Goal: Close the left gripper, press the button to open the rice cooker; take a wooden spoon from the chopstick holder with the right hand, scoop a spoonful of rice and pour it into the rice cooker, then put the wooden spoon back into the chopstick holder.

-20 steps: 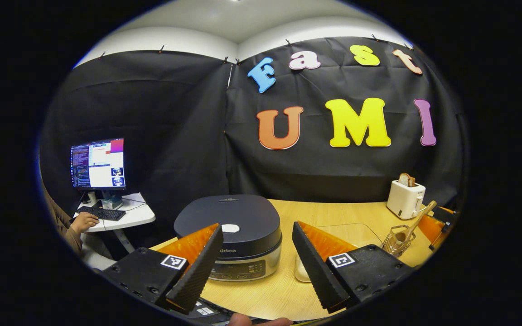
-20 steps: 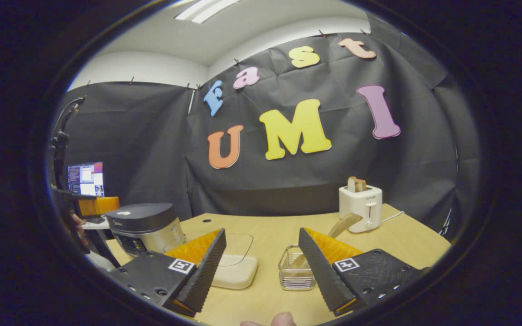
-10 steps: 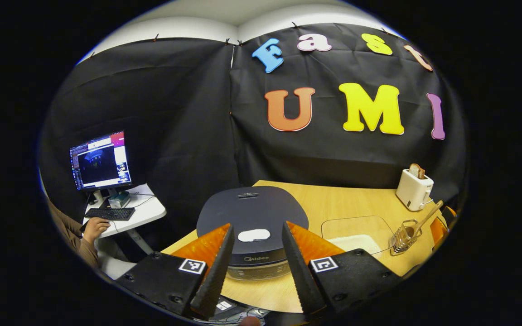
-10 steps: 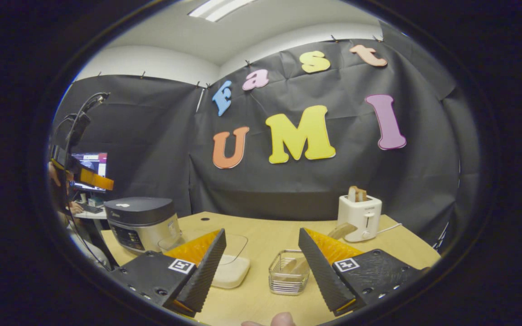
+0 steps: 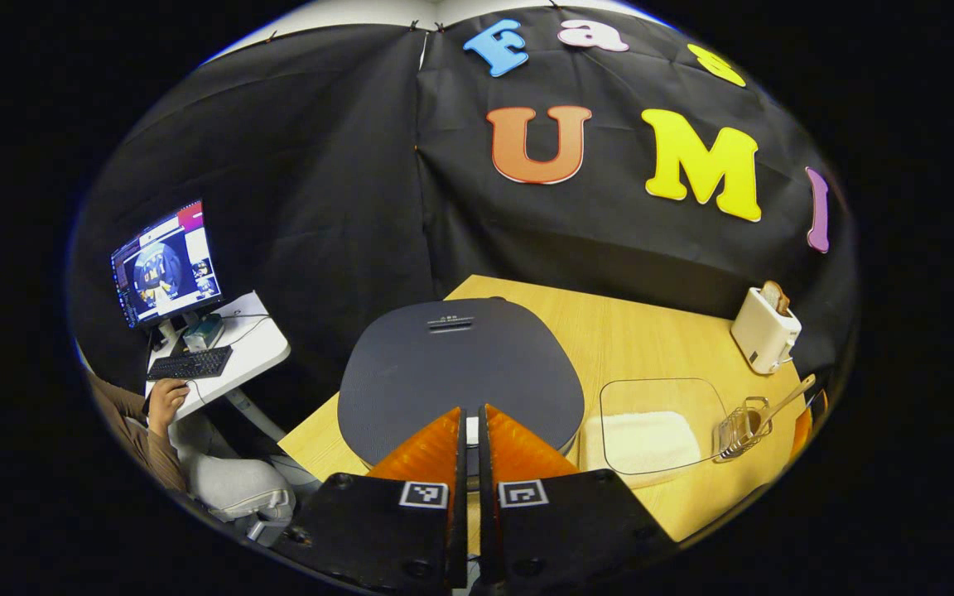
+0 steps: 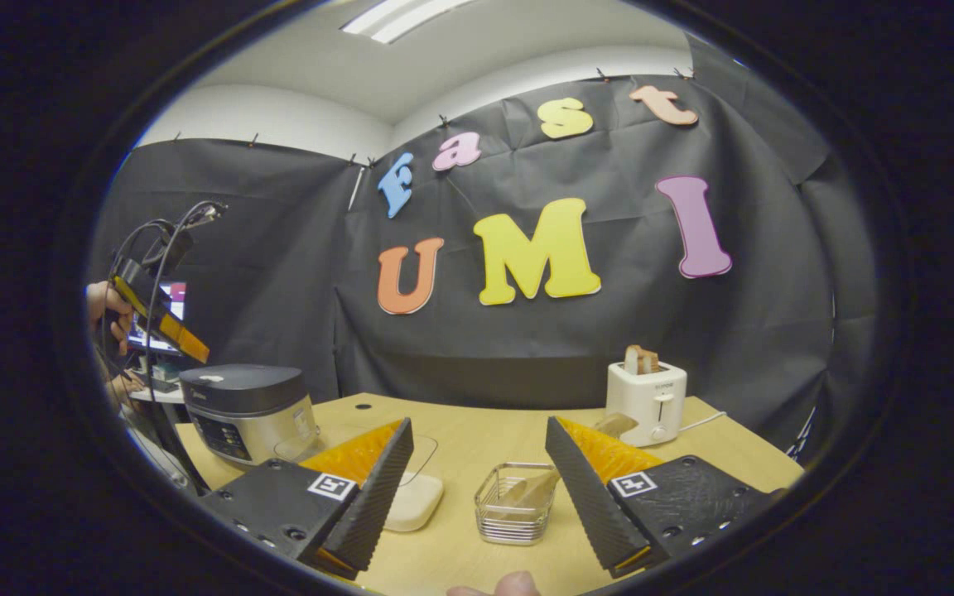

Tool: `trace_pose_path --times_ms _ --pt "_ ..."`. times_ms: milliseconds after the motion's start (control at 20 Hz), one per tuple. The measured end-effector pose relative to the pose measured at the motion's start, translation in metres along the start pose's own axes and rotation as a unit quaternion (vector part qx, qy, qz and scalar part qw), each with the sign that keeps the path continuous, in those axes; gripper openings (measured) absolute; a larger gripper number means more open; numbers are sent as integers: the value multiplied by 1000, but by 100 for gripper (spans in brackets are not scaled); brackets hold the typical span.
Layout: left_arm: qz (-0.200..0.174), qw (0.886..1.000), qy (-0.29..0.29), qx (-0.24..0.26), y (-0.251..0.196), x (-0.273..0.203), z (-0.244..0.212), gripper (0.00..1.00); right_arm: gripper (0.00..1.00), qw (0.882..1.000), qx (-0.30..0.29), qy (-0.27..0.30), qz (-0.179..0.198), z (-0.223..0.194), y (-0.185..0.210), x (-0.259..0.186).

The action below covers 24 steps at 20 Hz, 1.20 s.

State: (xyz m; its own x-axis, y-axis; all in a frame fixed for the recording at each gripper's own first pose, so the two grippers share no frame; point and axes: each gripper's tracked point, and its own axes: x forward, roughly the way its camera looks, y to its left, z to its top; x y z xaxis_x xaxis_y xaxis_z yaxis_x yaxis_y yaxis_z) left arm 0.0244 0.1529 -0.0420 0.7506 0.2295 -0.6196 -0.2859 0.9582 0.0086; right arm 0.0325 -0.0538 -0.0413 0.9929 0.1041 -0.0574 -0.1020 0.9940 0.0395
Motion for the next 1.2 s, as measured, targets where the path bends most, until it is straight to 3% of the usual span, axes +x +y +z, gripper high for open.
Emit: trace_pose_path --times_ms 50,150,200,250,300,350,650,700,800,1000,1050,1200 --pt "-3 1000 12 -6 -2 5 -3 4 91 1000 4 -2 0 1 -1 1" --pt "-1 999 35 -27 2 11 -8 3 91 1000 13 -5 1 3 -2 1" --pt "-1 998 44 -37 3 13 -11 3 100 1000 15 -8 3 6 -2 1" --pt "-5 997 55 -48 2 15 -15 9 95 1000 15 -12 3 9 -2 1" --pt "-7 996 64 -56 1 16 -17 3 91 1000 14 -18 0 11 -4 0" --pt "-7 996 62 -57 3 18 -14 3 95 1000 15 -23 -1 13 -5 0" --pt "-26 992 105 -65 -1 12 -26 4 96 999 38 -19 5 4 -7 5" --pt "-25 992 103 -62 -1 14 -24 0 95 999 44 -18 8 4 -5 6" --pt "-15 994 91 -54 2 17 -23 3 91 999 42 -14 15 0 0 7" --pt "1 1000 25 -5 1 14 -12 3 91 999 28 -4 21 -5 5 1" --pt "1 1000 2 5 4 15 -6 3 95 1000 23 -3 21 -3 6 -2" --pt "3 998 -64 -27 5 8 23 0 95 1000 -11 -5 6 7 -1 -14"
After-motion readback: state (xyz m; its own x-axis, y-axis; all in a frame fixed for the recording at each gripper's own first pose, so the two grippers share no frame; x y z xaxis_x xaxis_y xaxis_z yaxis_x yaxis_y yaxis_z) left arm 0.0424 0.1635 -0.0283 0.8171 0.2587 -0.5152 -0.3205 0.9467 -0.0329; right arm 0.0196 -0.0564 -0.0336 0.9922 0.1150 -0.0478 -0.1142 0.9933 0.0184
